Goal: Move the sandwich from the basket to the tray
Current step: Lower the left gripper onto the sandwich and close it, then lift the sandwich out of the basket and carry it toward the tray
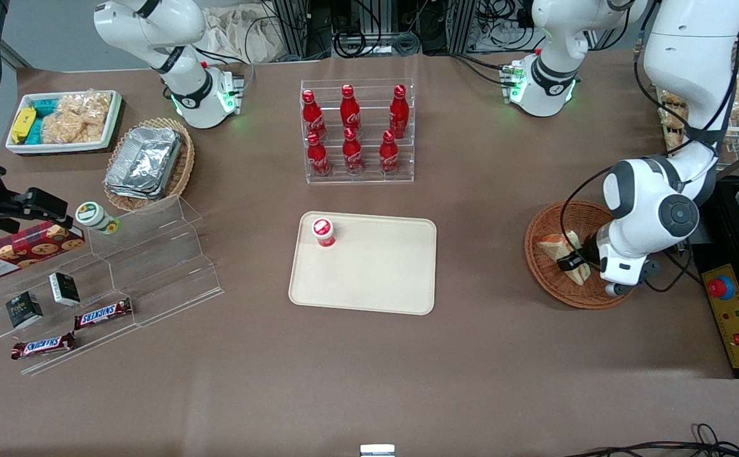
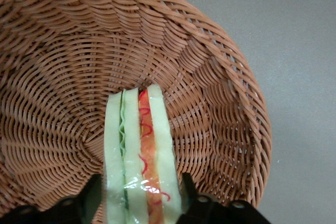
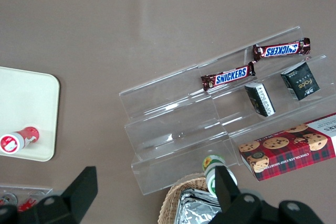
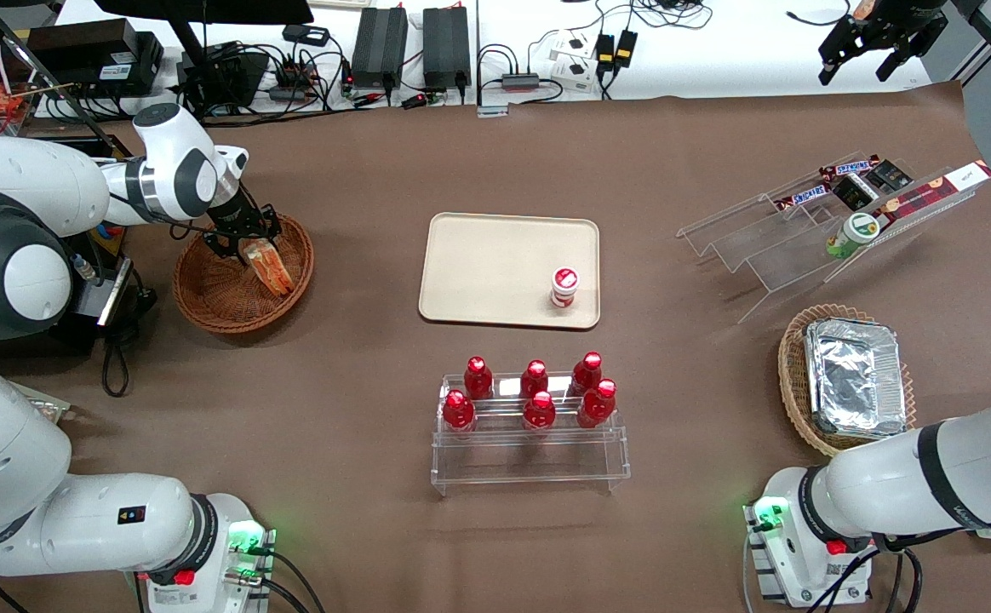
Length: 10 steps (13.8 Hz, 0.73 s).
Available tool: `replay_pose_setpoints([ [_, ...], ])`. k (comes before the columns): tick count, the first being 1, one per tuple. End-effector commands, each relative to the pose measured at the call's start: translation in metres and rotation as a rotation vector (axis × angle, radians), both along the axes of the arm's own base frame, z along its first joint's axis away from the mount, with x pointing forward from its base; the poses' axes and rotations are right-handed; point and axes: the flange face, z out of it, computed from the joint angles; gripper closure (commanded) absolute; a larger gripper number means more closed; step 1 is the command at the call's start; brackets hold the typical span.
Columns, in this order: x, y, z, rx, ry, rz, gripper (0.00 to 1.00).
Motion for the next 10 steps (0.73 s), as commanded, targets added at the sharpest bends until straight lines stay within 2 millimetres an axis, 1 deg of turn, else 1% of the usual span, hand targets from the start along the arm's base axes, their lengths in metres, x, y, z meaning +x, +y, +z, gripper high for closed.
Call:
replay_pose_setpoints([
  [1,-0.001,-0.003,0.003,-0.006,-0.013,0.006,0.65],
  [2,0.000,-0.004,0.009,-0.006,-0.016,-0.006,0.65],
  [3,0.004,-0.007,0.022,-0.001,-0.026,-0.027,0.66],
  [5,0.018,-0.014,0.066,0.008,-0.019,-0.074,0.66],
  [7,0.035,-0.021,0.127,0.012,-0.002,-0.179,0.70],
  [8,0.043,-0.024,0.162,0.009,0.002,-0.212,0.72],
  [10,0.049,-0.047,0.227,-0.007,0.021,-0.276,0.75],
])
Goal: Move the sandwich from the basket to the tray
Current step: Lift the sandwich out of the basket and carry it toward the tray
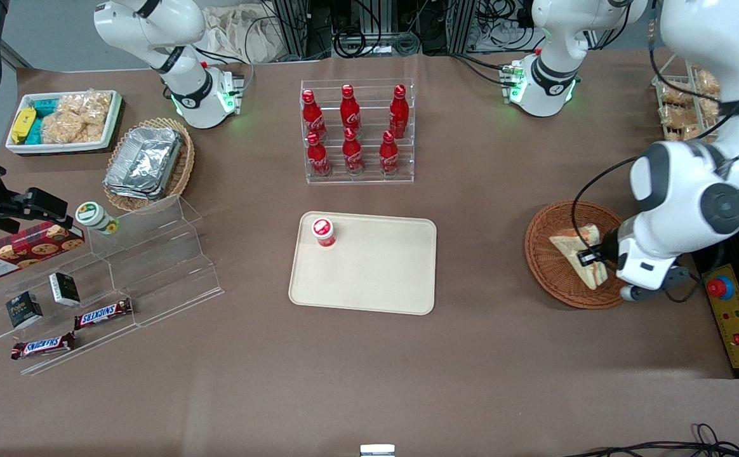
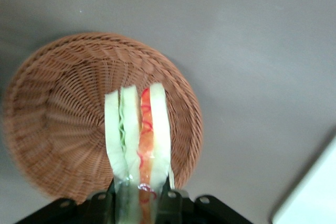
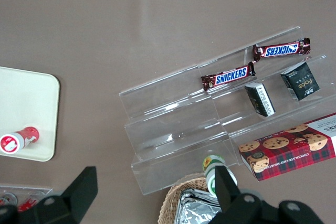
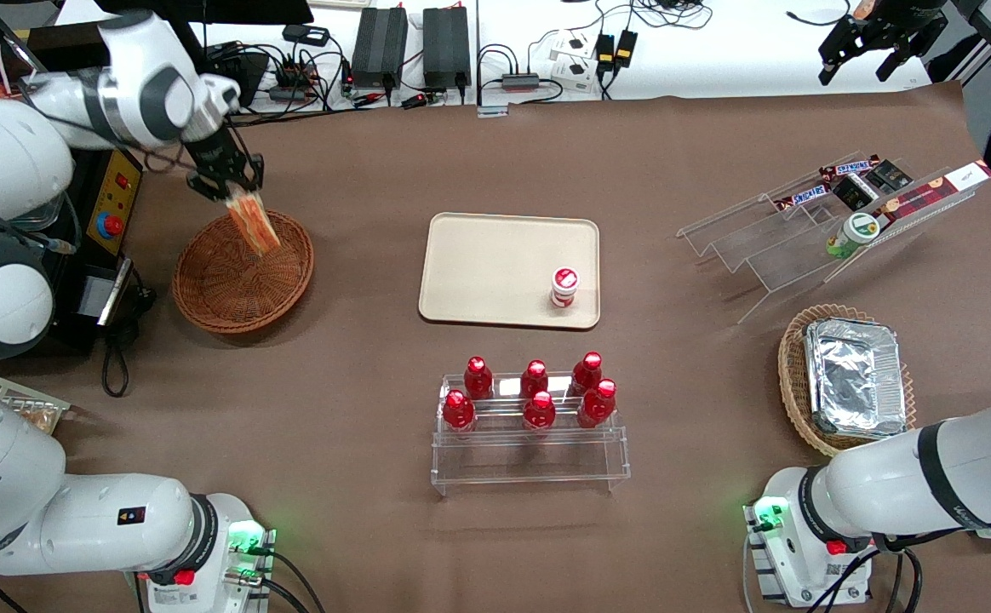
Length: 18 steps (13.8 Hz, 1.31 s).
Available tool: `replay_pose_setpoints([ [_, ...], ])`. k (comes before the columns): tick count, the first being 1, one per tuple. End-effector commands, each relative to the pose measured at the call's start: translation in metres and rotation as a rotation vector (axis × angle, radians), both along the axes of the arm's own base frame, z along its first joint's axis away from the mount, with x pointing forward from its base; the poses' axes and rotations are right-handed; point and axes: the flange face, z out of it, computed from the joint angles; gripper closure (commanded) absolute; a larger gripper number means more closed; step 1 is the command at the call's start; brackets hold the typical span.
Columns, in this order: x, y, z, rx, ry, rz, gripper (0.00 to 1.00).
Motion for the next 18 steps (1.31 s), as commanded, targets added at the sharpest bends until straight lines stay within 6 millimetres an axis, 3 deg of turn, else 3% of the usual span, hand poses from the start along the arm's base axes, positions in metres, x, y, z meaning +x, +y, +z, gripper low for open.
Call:
replay_pose_setpoints([
  [1,0.009,-0.026,0.092,-0.006,0.008,-0.084,0.76],
  [3,0.001,-0.056,0.157,-0.025,0.004,-0.143,0.76],
  [6,-0.030,-0.114,0.221,-0.054,-0.024,-0.231,0.76],
  [7,-0.045,-0.139,0.236,-0.059,-0.042,-0.241,0.77],
  [11,-0.102,-0.256,0.256,-0.102,-0.053,-0.305,0.80],
  [12,-0.112,-0.282,0.248,-0.111,-0.035,-0.324,0.80],
  [15,-0.111,-0.340,0.197,-0.101,-0.026,-0.397,0.80],
  [18,-0.072,-0.368,0.105,-0.083,-0.003,-0.362,0.80],
])
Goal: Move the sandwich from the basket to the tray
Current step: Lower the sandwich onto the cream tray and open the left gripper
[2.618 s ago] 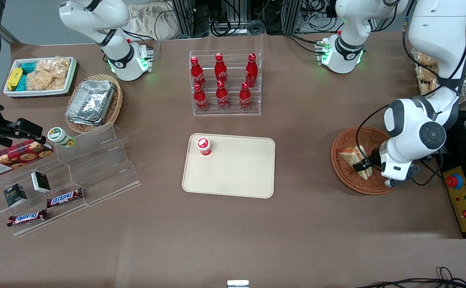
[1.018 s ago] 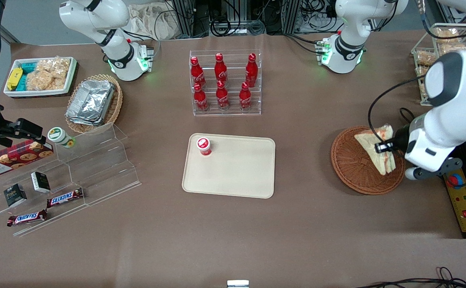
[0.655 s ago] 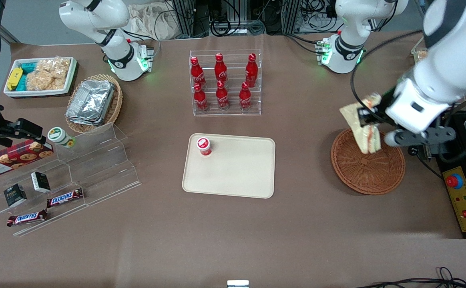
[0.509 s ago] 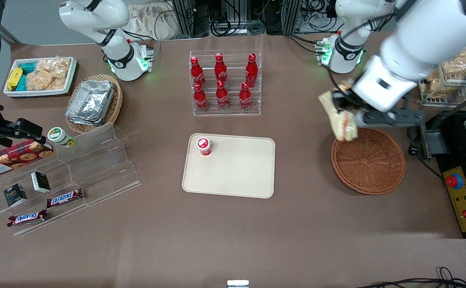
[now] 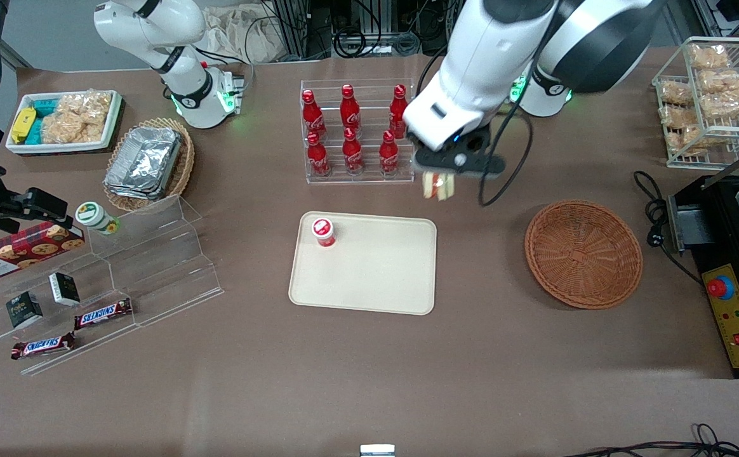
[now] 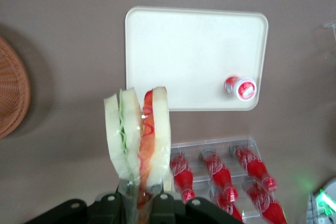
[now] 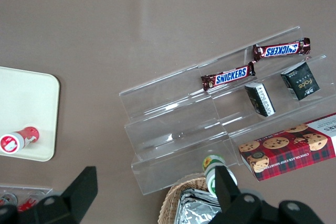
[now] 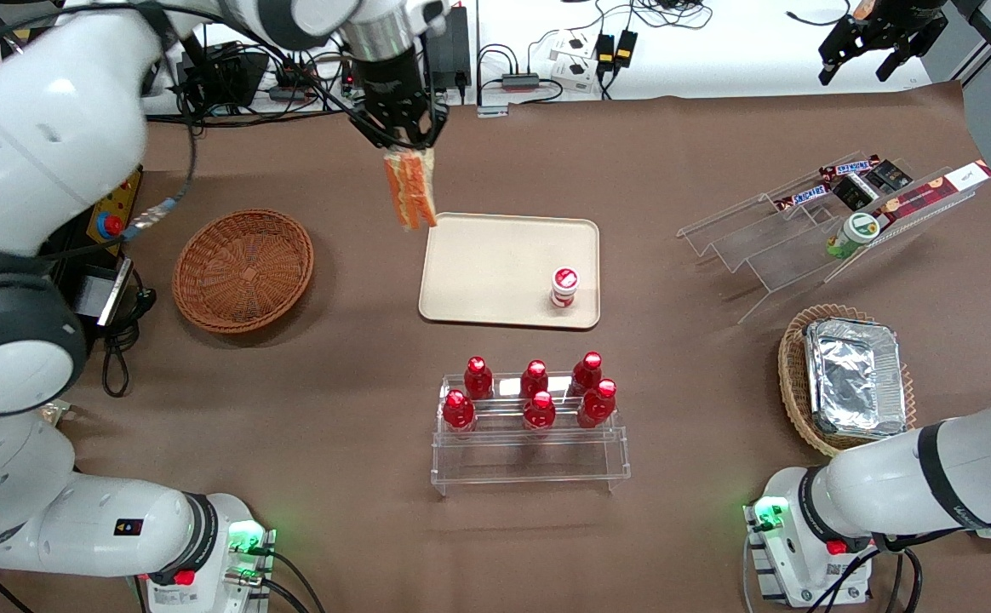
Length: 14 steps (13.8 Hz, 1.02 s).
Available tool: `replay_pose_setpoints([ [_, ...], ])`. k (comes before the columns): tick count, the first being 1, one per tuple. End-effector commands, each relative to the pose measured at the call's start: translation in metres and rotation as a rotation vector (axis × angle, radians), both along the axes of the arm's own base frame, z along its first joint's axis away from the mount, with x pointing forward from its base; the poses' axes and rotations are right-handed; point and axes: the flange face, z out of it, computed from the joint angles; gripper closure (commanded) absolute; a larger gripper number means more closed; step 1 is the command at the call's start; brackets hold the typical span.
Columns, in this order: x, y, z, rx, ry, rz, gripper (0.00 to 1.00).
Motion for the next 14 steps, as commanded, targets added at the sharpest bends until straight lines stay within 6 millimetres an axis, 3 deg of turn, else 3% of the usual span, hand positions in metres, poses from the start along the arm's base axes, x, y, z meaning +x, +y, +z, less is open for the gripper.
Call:
replay_pose_setpoints([
  [1,0.040,-0.020,-0.088,0.019,0.045,0.011,0.80],
  [3,0.062,-0.018,-0.157,0.066,0.069,0.001,0.80],
  [7,0.085,-0.025,-0.267,0.055,0.065,-0.016,0.80],
  [11,0.081,-0.037,-0.331,0.033,0.064,-0.045,0.80],
  [14,0.079,-0.046,-0.341,0.008,0.035,-0.050,0.75],
])
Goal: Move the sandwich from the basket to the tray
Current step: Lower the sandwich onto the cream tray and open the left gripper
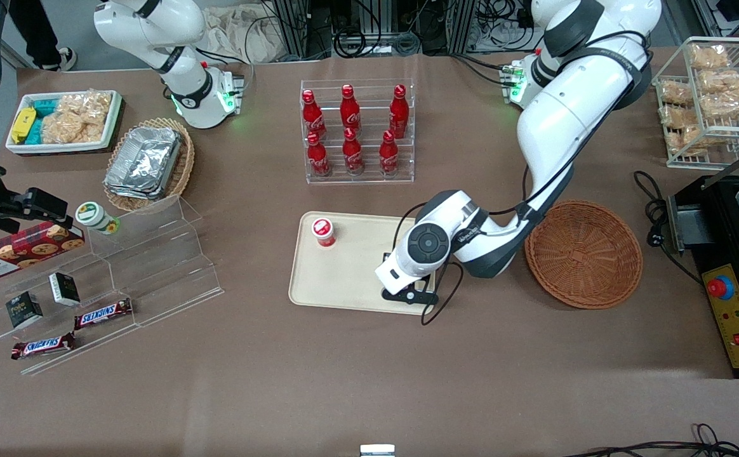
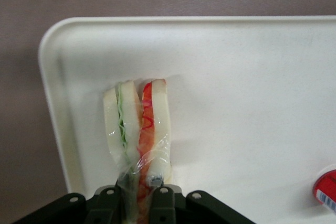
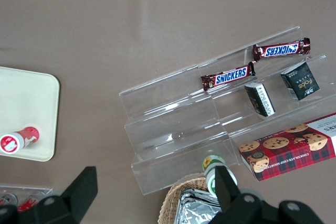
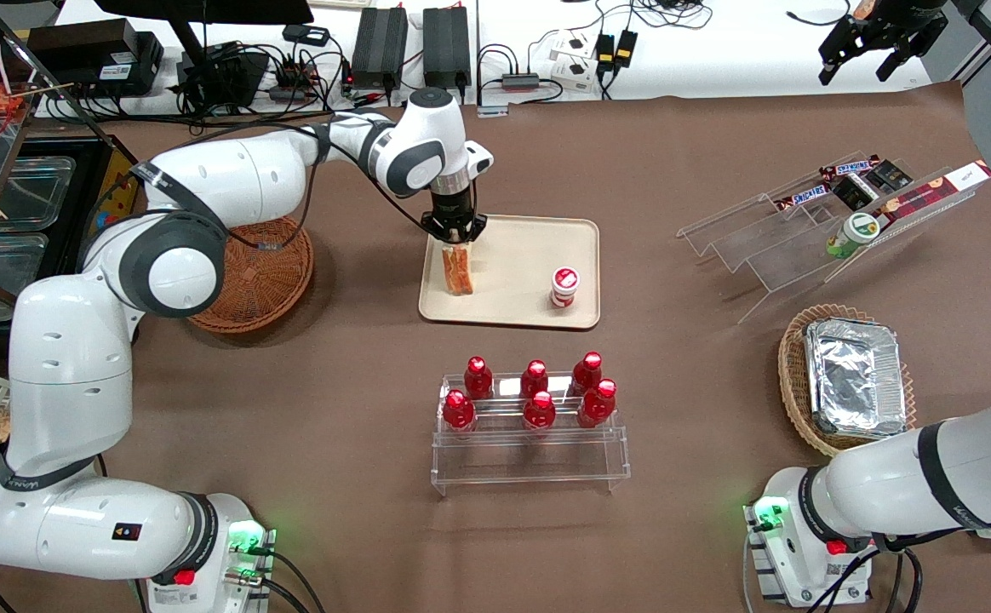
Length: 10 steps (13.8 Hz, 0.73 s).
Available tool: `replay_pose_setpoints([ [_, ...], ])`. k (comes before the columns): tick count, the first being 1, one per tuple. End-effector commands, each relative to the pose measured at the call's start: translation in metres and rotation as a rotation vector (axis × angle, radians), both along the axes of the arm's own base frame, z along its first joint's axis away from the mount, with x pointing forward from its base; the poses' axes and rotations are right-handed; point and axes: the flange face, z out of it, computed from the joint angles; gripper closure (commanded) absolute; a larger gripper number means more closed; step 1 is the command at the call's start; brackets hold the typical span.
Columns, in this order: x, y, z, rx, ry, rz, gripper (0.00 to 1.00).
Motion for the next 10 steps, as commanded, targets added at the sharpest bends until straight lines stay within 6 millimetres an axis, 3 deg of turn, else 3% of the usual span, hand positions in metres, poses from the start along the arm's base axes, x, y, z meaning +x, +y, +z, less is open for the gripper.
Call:
replay_pose_setpoints([
  [1,0.003,-0.007,0.007,-0.001,-0.029,0.005,0.48],
  [2,0.007,-0.002,0.010,-0.001,-0.035,0.010,0.00],
  [6,0.014,0.007,0.048,0.035,-0.045,0.024,0.00],
  [7,0.022,0.020,0.061,0.049,-0.049,0.042,0.00],
  [8,0.030,0.034,0.077,0.056,-0.058,0.064,0.00],
  [10,0.041,0.060,0.130,0.083,-0.112,0.097,0.00],
])
